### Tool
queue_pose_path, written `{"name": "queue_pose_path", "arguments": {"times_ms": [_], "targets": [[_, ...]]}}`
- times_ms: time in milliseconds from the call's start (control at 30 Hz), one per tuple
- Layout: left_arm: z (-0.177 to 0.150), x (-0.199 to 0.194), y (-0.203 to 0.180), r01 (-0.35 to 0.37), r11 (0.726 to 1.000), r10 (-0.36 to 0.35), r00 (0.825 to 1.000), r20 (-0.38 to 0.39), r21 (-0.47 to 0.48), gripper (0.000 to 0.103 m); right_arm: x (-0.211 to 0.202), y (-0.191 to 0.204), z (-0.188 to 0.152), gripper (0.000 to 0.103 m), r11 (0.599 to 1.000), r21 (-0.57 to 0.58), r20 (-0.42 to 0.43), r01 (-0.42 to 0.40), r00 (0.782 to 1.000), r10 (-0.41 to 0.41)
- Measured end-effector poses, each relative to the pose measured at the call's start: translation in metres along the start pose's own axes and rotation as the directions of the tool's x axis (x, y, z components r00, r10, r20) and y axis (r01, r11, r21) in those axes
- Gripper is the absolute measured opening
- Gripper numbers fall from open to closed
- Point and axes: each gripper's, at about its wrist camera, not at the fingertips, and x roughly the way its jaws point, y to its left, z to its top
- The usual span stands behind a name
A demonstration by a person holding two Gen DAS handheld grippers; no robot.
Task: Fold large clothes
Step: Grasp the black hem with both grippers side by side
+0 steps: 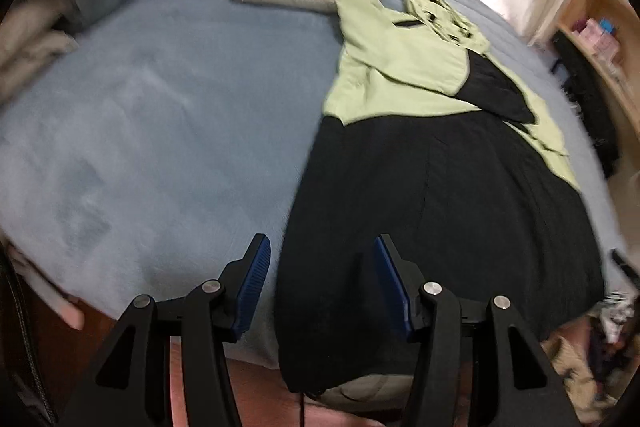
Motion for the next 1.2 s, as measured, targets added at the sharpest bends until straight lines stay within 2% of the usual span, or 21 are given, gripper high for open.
{"name": "queue_pose_path", "arguments": {"times_ms": [33, 100, 200, 300, 433, 467, 567, 667, 733, 800, 900, 1067, 1167, 1200], "targets": [[-0.001, 0.006, 0.007, 0.046, 0.999, -0.046, 0.999, -0.026, -0.018, 0.052, 0.000, -0.007, -0.002, 0.056, 1.000, 0.012, -0.005, -0.002, 1.000, 0.002], [-0.003, 0.014, 0.017, 0.089, 0.995, -0.091, 0.995, -0.047, -0.048, 0.052, 0.001, -0.023, -0.007, 0.056, 0.999, 0.046, -0.016, 0.003, 1.000, -0.002], [-0.006, 0.024, 0.024, 0.166, 0.985, -0.170, 0.983, -0.068, -0.053, 0.052, 0.003, -0.042, -0.015, 0.056, 0.996, 0.083, -0.040, -0.035, 0.998, 0.038], [-0.009, 0.034, 0.026, 0.221, 0.974, -0.225, 0.971, -0.084, -0.055, 0.058, 0.011, -0.055, -0.022, 0.056, 0.991, 0.111, -0.080, -0.080, 0.993, 0.089], [-0.012, 0.047, 0.025, 0.233, 0.971, -0.237, 0.967, -0.093, -0.052, 0.063, 0.019, -0.064, -0.028, 0.055, 0.979, 0.154, -0.084, -0.136, 0.985, 0.150], [-0.012, 0.049, 0.025, 0.240, 0.969, -0.244, 0.965, -0.091, -0.056, 0.065, 0.022, -0.063, -0.028, 0.052, 0.975, 0.156, -0.083, -0.159, 0.981, 0.173], [-0.012, 0.052, 0.023, 0.260, 0.964, -0.264, 0.960, -0.088, -0.051, 0.075, 0.025, -0.059, -0.029, 0.049, 0.970, 0.146, -0.086, -0.196, 0.974, 0.210], [-0.013, 0.055, 0.014, 0.255, 0.967, -0.254, 0.963, -0.093, -0.004, 0.085, 0.028, -0.057, -0.030, 0.046, 0.953, 0.151, -0.078, -0.263, 0.958, 0.277], [-0.013, 0.057, 0.007, 0.243, 0.970, -0.239, 0.967, -0.093, 0.034, 0.093, 0.033, -0.061, -0.031, 0.046, 0.947, 0.164, -0.076, -0.278, 0.953, 0.293], [-0.014, 0.058, -0.001, 0.213, 0.974, -0.206, 0.975, -0.089, 0.081, 0.096, 0.041, -0.067, -0.035, 0.045, 0.935, 0.205, -0.076, -0.290, 0.947, 0.311], [-0.017, 0.060, -0.010, 0.164, 0.978, -0.156, 0.985, -0.069, 0.129, 0.096, 0.048, -0.076, -0.038, 0.042, 0.917, 0.251, -0.060, -0.310, 0.941, 0.334], [-0.016, 0.061, -0.014, 0.146, 0.980, -0.138, 0.988, -0.068, 0.132, 0.095, 0.054, -0.076, -0.039, 0.042, 0.914, 0.269, -0.043, -0.305, 0.944, 0.327], [-0.013, 0.061, -0.015, 0.153, 0.981, -0.143, 0.986, -0.088, 0.121, 0.085, 0.055, -0.072, -0.038, 0.043, 0.921, 0.256, -0.033, -0.292, 0.950, 0.311], [-0.013, 0.060, -0.013, 0.156, 0.981, -0.146, 0.985, -0.089, 0.112, 0.073, 0.056, -0.071, -0.038, 0.043, 0.925, 0.252, -0.032, -0.286, 0.952, 0.304]]}}
